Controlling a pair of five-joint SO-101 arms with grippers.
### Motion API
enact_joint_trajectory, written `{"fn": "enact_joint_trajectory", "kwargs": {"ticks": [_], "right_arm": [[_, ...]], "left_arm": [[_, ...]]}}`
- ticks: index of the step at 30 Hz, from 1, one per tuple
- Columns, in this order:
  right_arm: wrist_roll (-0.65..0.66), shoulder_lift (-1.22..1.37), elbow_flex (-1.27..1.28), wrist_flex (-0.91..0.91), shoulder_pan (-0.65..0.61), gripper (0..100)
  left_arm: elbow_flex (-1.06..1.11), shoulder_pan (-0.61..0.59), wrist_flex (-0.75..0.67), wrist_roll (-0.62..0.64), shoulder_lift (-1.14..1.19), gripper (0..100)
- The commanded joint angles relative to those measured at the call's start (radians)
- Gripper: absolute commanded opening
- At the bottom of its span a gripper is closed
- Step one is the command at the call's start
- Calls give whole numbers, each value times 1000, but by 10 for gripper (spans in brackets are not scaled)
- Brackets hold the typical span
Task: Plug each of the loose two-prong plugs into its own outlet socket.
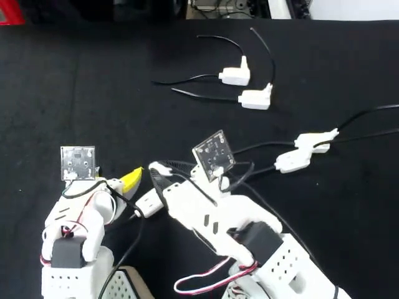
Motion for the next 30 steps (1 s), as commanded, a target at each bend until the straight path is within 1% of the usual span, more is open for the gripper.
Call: {"fn": "enact_joint_trajectory", "kwargs": {"ticks": [1,4,7,10,15,18,24,30], "right_arm": [[-60,-19,-21,-77,18,11],[-80,-19,51,-176,18,11],[-83,-19,96,-219,18,11],[-84,-19,94,-193,12,11],[-83,-18,93,-126,-94,11],[-80,-18,82,-107,-92,11],[-78,-18,50,-41,-94,11],[-77,-18,25,5,-95,11]], "left_arm": [[-51,88,6,-12,-8,340],[-58,165,0,-5,-8,340],[-59,177,-3,37,-8,340],[-84,159,5,51,-8,340],[-96,145,5,107,-8,341],[-96,140,5,112,-8,341],[-119,74,6,114,-8,341],[-119,70,6,114,-8,341]]}}
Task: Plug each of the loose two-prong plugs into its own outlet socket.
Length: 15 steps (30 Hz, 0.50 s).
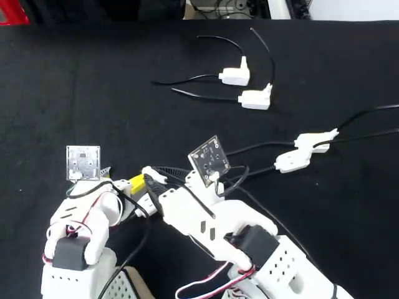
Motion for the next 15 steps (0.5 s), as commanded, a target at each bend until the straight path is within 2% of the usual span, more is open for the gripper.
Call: {"fn": "enact_joint_trajectory", "kwargs": {"ticks": [1,6,11,15], "right_arm": [[2,5,-31,26,-29,11],[41,16,-33,29,-31,11],[64,165,-114,43,-25,11],[123,351,-277,155,6,11]], "left_arm": [[-85,-24,-3,18,-11,341],[-85,-25,-3,18,-11,341],[-85,-25,20,6,-11,341],[-85,-44,117,-130,-11,341]]}}
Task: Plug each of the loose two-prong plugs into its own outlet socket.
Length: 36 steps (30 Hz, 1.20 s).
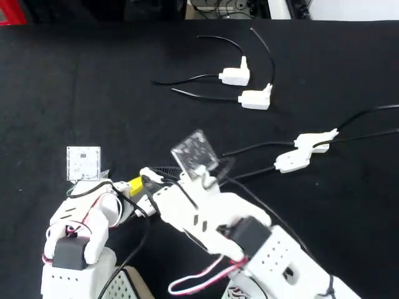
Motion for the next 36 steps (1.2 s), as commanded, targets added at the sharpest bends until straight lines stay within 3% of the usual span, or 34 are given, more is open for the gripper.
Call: {"fn": "enact_joint_trajectory", "kwargs": {"ticks": [1,6,10,14,36], "right_arm": [[46,160,-170,123,18,11],[115,321,-271,230,26,11],[132,423,-255,219,11,11],[129,498,-220,152,-31,11],[129,684,-229,15,49,11]], "left_arm": [[-84,-59,89,-147,-11,340],[-65,-294,160,-308,-11,340],[31,-447,110,-356,-11,340],[119,-470,28,-361,-11,339],[153,-470,9,-362,-11,340]]}}
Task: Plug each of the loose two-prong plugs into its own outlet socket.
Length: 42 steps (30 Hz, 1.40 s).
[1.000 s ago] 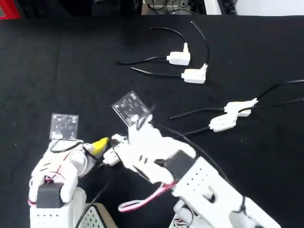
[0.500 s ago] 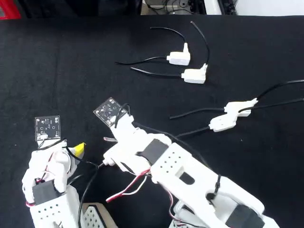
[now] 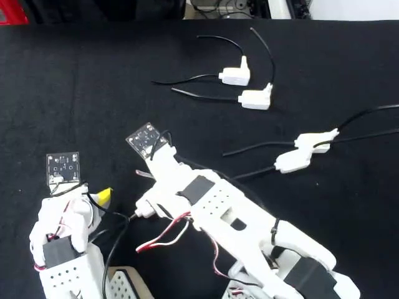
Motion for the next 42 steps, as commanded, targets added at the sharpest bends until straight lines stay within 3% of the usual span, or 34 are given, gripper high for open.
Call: {"fn": "enact_joint_trajectory", "kwargs": {"ticks": [1,18,24,30,34,38,42], "right_arm": [[5,2,-24,-11,17,11],[9,8,-36,-2,86,11],[6,10,-36,0,78,11],[-3,10,-24,-2,-11,11],[-12,1,-31,0,11,11],[-12,1,-85,29,72,11],[-18,1,-145,104,52,11]], "left_arm": [[2,-12,-32,-8,-8,340],[5,-4,-43,-8,-8,340],[5,-4,-43,-8,-8,340],[5,-2,-43,-8,-8,340],[5,-2,-43,-8,-8,340],[5,-2,-43,-8,-8,340],[5,-2,-43,-8,-8,340]]}}
